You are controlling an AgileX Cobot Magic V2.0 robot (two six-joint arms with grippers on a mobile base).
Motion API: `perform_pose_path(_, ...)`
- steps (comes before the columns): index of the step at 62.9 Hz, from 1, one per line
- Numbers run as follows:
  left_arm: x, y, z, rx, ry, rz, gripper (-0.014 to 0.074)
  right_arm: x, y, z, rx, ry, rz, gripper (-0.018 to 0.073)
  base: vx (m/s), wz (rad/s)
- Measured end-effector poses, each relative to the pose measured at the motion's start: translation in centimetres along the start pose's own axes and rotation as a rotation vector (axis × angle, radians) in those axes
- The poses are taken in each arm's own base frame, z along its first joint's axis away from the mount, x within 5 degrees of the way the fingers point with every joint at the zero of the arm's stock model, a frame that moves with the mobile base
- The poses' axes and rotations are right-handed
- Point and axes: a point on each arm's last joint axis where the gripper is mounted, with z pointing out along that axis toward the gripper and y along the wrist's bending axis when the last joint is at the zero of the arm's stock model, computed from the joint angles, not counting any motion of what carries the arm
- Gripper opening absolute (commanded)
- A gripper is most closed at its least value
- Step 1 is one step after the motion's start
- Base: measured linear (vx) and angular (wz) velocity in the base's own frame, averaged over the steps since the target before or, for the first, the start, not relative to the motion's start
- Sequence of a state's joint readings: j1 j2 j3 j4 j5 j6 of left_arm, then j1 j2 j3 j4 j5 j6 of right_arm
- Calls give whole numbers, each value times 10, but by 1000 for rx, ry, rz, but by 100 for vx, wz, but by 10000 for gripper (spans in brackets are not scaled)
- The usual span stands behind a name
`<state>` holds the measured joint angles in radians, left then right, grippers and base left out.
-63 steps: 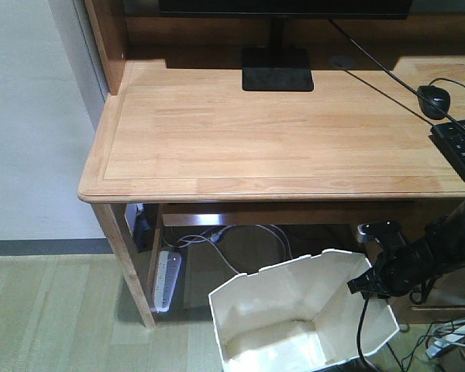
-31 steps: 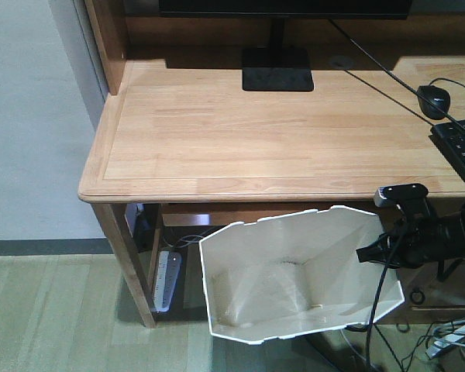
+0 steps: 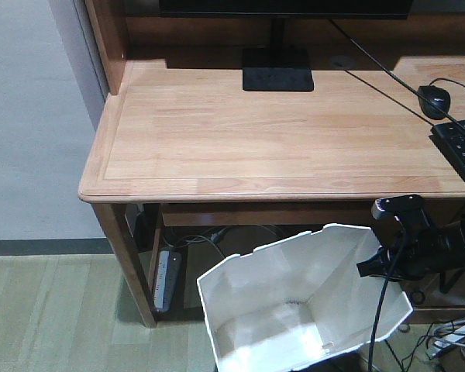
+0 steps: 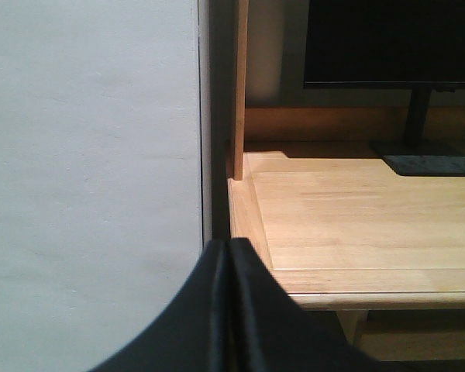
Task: Move trash bin to bedside with robot
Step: 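Lift the bin with the right gripper and pull it out from under the desk, then hold the bin in the right gripper while the base drives to the bed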
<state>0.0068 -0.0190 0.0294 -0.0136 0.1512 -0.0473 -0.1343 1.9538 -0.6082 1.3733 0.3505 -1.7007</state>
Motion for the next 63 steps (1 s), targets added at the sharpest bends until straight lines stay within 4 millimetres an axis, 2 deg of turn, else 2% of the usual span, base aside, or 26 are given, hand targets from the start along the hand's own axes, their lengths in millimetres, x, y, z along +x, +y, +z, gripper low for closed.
perform_pose_path(63, 0, 0, 0, 0, 0, 0, -6, 0, 0, 0, 3, -3, 14, -6, -4, 3)
